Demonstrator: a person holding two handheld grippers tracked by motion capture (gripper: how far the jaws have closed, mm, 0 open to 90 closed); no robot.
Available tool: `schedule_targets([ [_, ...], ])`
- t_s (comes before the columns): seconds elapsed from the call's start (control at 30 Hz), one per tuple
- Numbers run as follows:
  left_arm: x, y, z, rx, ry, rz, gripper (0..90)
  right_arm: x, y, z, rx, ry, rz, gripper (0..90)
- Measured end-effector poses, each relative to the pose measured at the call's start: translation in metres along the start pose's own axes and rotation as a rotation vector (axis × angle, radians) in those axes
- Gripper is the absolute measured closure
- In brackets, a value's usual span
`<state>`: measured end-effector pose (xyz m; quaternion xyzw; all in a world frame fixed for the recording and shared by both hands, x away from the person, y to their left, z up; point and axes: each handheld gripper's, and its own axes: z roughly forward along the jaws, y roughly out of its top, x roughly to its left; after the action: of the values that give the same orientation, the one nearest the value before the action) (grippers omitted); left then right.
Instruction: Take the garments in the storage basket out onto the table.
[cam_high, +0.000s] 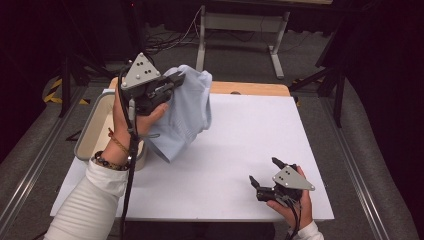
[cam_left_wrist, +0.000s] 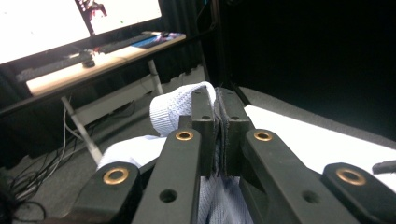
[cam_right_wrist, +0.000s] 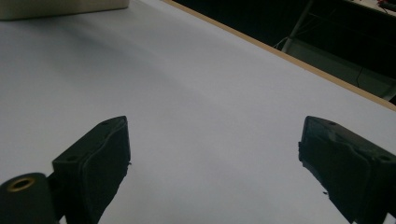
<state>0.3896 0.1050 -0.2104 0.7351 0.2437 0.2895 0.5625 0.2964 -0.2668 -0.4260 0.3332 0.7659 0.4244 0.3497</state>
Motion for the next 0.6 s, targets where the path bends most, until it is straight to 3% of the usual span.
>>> schedule_targets([
  [0.13, -0.009, 0.012, 0.002, -0.012, -0.019, 0.019, 87.1, 0.0, 0.0, 0.0, 0.0, 0.0, 0.003, 9.3],
  [0.27, -0.015, 0.014, 0.007, -0.018, -0.048, 0.015, 87.1, -0.001, 0.0, 0.0, 0.0, -0.001, 0.005, 9.3],
  [0.4, -0.033, 0.005, 0.021, -0.009, -0.079, 0.033, 87.1, -0.002, 0.0, -0.001, 0.0, -0.003, 0.005, 9.3],
  [0.6, -0.049, -0.013, 0.037, 0.014, -0.112, 0.014, 87.1, -0.002, -0.001, 0.0, 0.005, -0.003, 0.008, 9.5],
])
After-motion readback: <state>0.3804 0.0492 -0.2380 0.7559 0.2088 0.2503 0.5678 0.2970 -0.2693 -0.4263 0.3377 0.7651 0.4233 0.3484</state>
